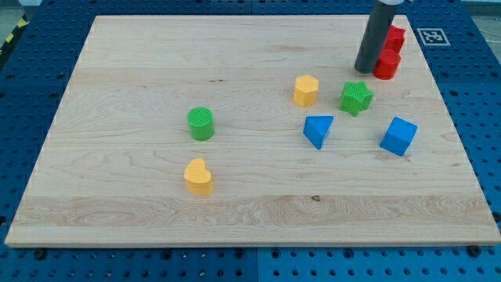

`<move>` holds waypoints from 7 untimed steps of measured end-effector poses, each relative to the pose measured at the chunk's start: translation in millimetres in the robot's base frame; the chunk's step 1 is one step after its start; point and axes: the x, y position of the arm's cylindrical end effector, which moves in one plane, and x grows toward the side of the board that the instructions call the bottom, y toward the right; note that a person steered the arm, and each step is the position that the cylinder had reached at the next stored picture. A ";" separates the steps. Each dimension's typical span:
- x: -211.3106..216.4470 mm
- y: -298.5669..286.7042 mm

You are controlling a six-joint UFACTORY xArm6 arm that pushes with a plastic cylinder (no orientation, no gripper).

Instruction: Push the green star into the triangle

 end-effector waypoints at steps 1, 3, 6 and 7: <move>19.9 6.5; 24.5 31.7; 3.3 28.2; 4.3 3.0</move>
